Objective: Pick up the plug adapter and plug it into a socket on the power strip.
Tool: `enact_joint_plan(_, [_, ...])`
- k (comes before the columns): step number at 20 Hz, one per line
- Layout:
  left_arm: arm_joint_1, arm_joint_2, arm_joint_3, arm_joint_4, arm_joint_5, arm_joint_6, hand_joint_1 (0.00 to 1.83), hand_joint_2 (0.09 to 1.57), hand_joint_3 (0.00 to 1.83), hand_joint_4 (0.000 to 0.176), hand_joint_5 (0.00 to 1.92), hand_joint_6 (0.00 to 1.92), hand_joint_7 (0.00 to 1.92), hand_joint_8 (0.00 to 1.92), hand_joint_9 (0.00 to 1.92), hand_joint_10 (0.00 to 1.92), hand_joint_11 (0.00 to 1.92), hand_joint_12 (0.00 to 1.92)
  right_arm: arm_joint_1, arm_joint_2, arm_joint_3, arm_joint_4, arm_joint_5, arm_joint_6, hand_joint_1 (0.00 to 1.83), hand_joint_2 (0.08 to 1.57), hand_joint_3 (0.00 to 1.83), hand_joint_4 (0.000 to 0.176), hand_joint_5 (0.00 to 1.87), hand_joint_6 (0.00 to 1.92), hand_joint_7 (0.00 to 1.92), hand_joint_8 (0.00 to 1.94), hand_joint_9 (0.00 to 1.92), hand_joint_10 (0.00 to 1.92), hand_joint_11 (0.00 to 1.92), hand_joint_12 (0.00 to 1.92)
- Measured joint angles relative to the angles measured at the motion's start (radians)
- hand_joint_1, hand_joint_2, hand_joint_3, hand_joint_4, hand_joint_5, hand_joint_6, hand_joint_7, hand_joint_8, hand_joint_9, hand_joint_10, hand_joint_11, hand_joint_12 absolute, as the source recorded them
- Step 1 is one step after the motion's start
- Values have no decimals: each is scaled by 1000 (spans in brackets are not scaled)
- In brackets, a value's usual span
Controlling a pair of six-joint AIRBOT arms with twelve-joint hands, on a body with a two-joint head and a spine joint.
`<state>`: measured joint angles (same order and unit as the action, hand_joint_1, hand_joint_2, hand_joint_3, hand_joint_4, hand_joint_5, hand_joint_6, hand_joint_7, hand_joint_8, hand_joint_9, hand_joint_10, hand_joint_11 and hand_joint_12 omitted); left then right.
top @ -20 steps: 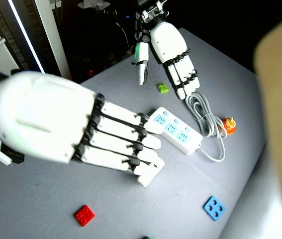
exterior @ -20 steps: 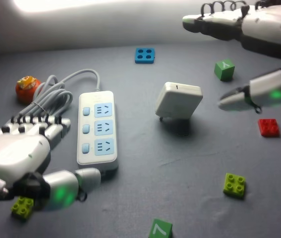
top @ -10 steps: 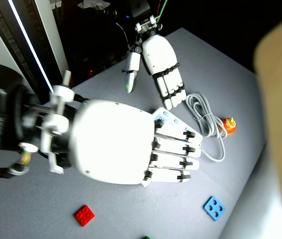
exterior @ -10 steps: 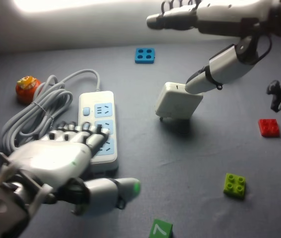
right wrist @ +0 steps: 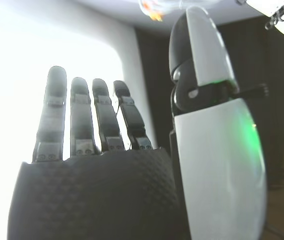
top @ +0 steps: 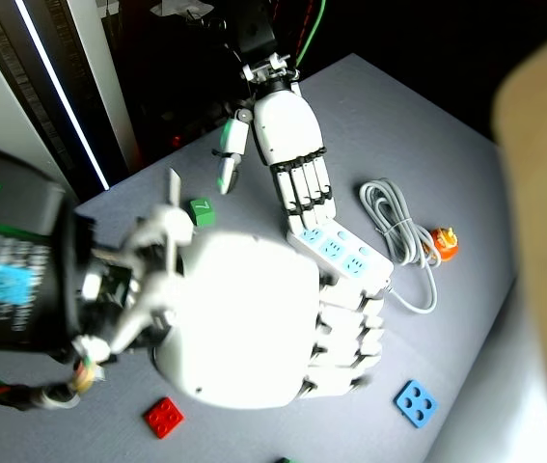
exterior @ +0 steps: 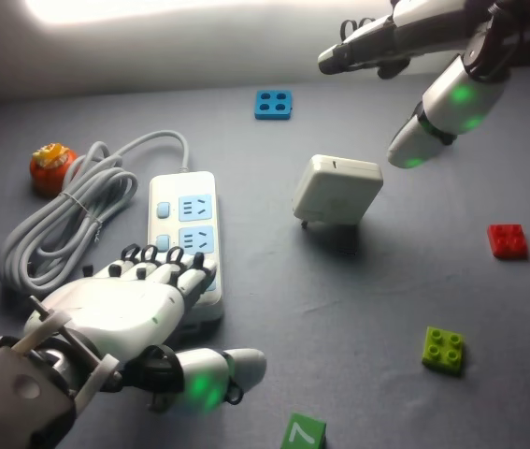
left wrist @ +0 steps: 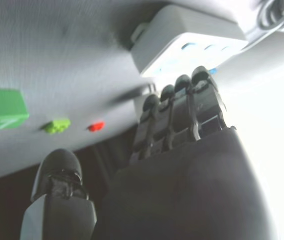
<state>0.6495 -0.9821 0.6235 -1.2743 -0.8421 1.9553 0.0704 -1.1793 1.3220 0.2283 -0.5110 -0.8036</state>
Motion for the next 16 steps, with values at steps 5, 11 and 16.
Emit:
enact_joint_plan(5, [2, -14, 20, -7, 9, -4, 0, 1211, 15, 0, 0, 0, 0, 0, 0, 0, 0, 0, -52, -74, -2, -274, 39, 264, 1134, 989, 0, 0, 71, 4, 46, 4, 41, 8, 0, 426])
enact_joint_plan(11, [2, -29, 28, -21, 2, -9, 0, 1209, 8, 0, 0, 0, 0, 0, 0, 0, 0, 0, -120, -154, 71, -332, 72, 341, 1168, 997, 1, 0, 79, 2, 60, 2, 55, 5, 0, 460])
enact_joint_plan(16, [2, -43, 37, -18, -5, -24, 0, 1225, 11, 0, 0, 0, 0, 0, 0, 0, 0, 0, -169, -198, 117, -370, 101, 441, 1211, 983, 0, 0, 122, 8, 98, 6, 88, 10, 0, 550])
